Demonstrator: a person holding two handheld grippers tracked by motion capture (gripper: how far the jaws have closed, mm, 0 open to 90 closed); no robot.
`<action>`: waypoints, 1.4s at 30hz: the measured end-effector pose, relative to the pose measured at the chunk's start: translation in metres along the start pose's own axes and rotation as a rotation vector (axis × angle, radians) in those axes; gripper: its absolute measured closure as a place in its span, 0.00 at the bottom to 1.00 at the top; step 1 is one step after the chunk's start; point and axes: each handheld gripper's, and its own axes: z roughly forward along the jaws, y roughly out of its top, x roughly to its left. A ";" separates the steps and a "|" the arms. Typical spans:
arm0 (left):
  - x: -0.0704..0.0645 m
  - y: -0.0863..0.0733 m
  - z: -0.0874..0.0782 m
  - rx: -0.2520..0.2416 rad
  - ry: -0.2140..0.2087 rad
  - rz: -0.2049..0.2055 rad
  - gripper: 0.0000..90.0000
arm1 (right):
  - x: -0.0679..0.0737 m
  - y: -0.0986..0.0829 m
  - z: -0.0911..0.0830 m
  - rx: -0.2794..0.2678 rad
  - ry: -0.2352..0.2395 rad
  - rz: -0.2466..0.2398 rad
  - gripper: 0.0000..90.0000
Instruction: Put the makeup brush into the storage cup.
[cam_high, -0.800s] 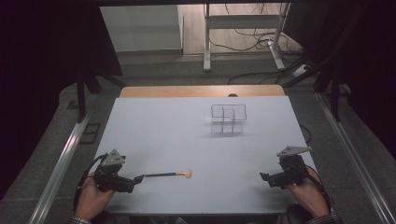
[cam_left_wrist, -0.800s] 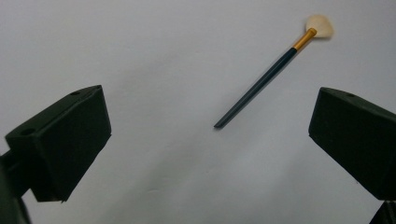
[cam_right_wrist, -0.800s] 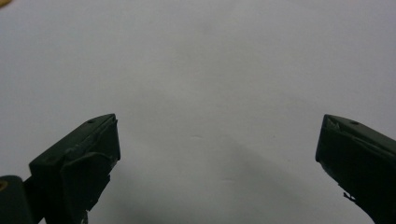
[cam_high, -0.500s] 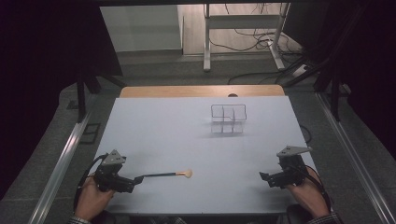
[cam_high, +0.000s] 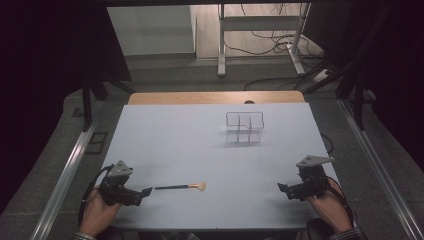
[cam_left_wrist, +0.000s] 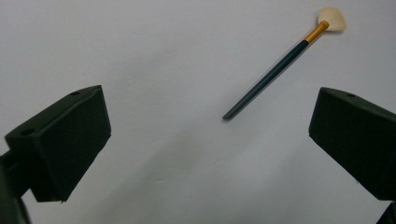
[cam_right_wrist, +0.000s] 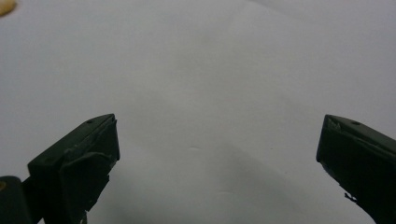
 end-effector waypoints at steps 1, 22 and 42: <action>0.000 0.000 0.000 0.000 0.005 0.003 0.00 | 0.000 0.000 -0.001 -0.007 -0.001 0.000 0.00; -0.004 0.017 0.011 0.067 0.010 0.019 0.00 | -0.002 0.000 0.000 0.005 -0.009 0.023 0.00; -0.010 0.035 0.023 0.107 0.020 0.064 0.00 | -0.003 -0.001 0.000 0.019 -0.018 0.053 0.00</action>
